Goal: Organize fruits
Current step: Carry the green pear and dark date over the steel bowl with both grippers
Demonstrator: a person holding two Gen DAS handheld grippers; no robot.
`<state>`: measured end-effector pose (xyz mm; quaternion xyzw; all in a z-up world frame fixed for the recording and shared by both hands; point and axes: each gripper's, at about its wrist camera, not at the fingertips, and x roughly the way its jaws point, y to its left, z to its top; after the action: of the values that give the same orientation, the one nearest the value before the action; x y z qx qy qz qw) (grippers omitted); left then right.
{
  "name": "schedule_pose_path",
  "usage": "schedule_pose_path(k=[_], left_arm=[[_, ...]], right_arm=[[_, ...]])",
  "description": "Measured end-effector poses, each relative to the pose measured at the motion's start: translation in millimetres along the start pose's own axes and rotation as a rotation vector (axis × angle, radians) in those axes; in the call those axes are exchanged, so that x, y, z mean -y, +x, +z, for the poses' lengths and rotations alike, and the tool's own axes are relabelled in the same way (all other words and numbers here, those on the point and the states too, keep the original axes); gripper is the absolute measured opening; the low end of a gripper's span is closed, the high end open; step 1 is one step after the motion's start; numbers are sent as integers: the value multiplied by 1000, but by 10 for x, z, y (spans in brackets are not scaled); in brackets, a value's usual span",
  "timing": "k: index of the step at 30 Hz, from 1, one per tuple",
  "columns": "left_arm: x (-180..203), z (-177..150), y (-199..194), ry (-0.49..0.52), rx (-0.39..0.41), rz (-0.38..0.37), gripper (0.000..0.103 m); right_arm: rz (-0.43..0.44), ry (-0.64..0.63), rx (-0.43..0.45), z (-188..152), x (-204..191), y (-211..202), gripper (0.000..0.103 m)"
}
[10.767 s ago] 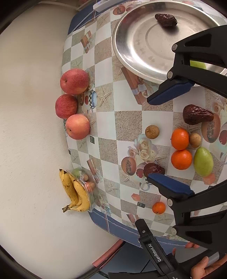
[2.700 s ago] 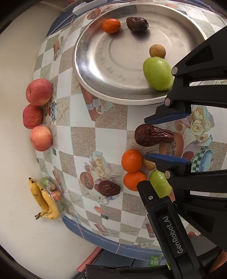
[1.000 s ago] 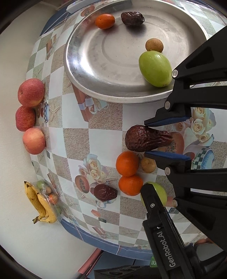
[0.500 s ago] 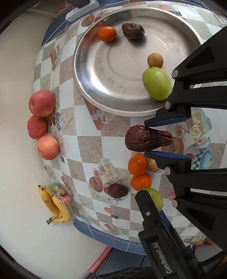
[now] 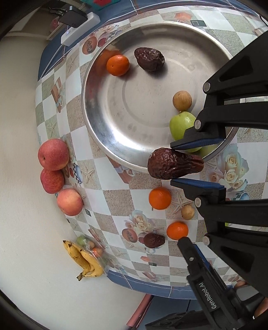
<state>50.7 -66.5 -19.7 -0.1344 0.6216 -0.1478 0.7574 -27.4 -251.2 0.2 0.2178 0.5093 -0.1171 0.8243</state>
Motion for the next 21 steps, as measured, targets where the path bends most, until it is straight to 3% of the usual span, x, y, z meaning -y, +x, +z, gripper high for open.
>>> schedule_pose_path(k=[3,6,11,16,21], left_arm=[[27,-94,16,58,-9,40,45],[3,-171,71,62,-38,27,47],[3,-245,161,108,-49,85,59],[-45,-282,345,90,-109,29,62],[-14,-285,327,104,-96,31,60]], right_arm=[[4,-25,-8,-22,-75,7,29],[16,-35,-16,-78,-131,-4,29],[18,-60,-18,-189,-202,-64,30],[22,-63,-24,-255,-210,-86,30],[23,-56,-26,-249,-187,-81,30]])
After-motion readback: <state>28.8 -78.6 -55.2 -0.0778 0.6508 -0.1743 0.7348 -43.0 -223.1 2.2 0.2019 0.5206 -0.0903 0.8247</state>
